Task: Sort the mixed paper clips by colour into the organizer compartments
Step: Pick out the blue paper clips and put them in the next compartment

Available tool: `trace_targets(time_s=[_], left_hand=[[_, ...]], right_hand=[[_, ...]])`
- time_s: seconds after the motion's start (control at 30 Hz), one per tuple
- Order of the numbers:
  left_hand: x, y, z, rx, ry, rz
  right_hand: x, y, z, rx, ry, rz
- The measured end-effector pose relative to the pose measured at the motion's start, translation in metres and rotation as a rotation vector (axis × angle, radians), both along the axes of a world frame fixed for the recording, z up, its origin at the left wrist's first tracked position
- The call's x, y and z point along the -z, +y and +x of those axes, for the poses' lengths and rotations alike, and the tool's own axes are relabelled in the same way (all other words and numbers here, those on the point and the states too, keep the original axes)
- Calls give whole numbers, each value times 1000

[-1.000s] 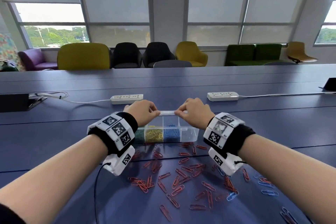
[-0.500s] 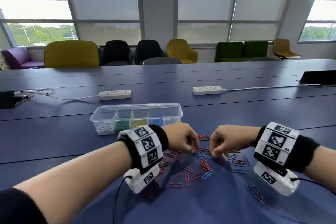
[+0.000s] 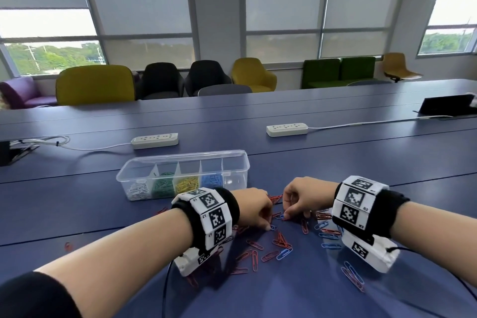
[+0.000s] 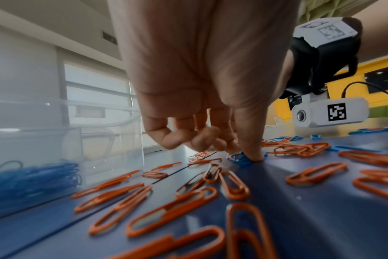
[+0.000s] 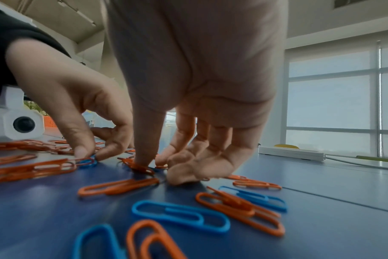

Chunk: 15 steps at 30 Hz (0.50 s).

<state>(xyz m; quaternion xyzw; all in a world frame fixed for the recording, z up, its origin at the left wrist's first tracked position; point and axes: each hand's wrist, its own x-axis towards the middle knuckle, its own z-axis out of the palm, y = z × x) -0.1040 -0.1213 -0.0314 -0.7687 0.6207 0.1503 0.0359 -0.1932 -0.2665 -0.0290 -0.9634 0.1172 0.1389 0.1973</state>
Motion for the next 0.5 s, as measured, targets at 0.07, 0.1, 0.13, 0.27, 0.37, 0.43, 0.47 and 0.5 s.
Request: trace_targets(time_s=[0.07, 0.1, 0.13, 0.27, 0.37, 0.43, 0.47, 0.5], left_hand=[[0, 2, -2, 23, -27, 13], [1, 3, -3, 35, -26, 6], [1, 4, -4, 48, -22, -8], [0, 8, -7, 65, -20, -62], [-5, 12, 0, -1, 55, -169], [-12, 15, 9, -100, 176, -219], [-16, 17, 12, -155, 260, -221], [-19, 18, 14, -211, 378, -219]], right_hand=[[0, 1, 1, -20, 7, 2], [0, 2, 1, -31, 14, -1], [-1, 3, 1, -42, 23, -6], [3, 5, 1, -56, 55, 4], [-1, 9, -3, -100, 14, -36], [-10, 8, -9, -120, -64, -33], [-15, 6, -12, -116, -99, -9], [-19, 4, -17, -110, -127, 27]])
